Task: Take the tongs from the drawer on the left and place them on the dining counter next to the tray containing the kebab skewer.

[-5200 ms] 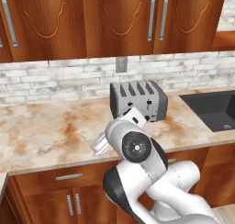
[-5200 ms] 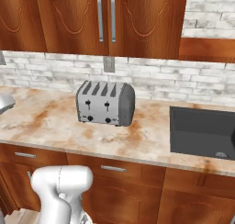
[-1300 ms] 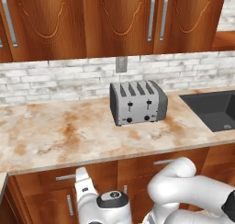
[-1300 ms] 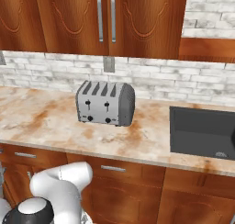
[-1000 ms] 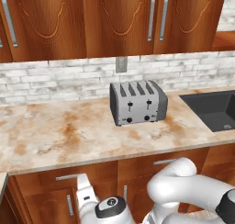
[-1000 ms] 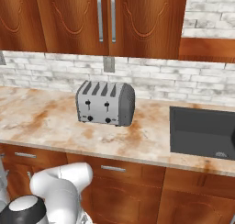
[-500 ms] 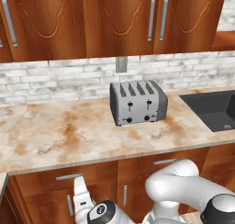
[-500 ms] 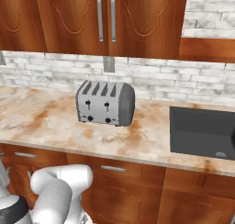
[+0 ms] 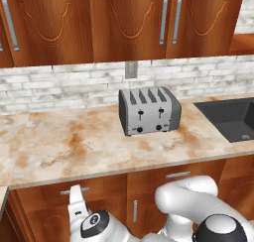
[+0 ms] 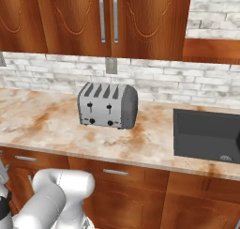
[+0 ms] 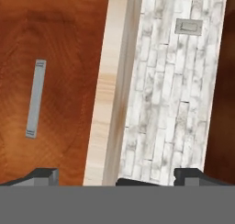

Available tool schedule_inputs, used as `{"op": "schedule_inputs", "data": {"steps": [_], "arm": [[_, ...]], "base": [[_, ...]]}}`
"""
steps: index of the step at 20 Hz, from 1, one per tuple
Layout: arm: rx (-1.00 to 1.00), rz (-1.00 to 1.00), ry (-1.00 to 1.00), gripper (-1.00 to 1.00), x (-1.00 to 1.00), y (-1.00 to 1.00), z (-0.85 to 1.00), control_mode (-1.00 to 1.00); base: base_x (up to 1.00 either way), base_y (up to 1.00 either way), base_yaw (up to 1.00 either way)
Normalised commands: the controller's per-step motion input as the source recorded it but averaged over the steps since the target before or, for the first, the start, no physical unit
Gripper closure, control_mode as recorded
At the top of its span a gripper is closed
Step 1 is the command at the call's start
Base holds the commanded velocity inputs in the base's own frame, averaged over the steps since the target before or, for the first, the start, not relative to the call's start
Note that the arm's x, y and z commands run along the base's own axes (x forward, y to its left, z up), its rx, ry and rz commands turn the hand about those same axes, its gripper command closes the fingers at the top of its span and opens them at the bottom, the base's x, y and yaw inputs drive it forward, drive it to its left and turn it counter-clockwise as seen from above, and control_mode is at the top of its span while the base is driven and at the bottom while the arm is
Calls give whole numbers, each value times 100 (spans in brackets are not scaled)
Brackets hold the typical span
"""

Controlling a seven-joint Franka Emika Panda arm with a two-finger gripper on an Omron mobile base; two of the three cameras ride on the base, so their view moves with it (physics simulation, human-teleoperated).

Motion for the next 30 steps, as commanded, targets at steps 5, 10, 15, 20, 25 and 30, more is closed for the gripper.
{"op": "schedule_inputs", "data": {"steps": [5, 10, 15, 20, 25, 30], "arm": [[0, -1, 0, -100, 32, 4, 0, -100], [0, -1, 0, -100, 18, 3, -1, -100], [0, -2, 0, -100, 18, 1, -37, -100], [0, -2, 0, -100, 23, 3, -53, -100], [0, -2, -1, -100, 17, 16, -45, -100], [0, -2, 0, -100, 5, 27, -39, -100]], "base": [[0, 0, 0], [0, 0, 0], [0, 0, 0], [0, 0, 0], [0, 0, 0], [0, 0, 0]]}}
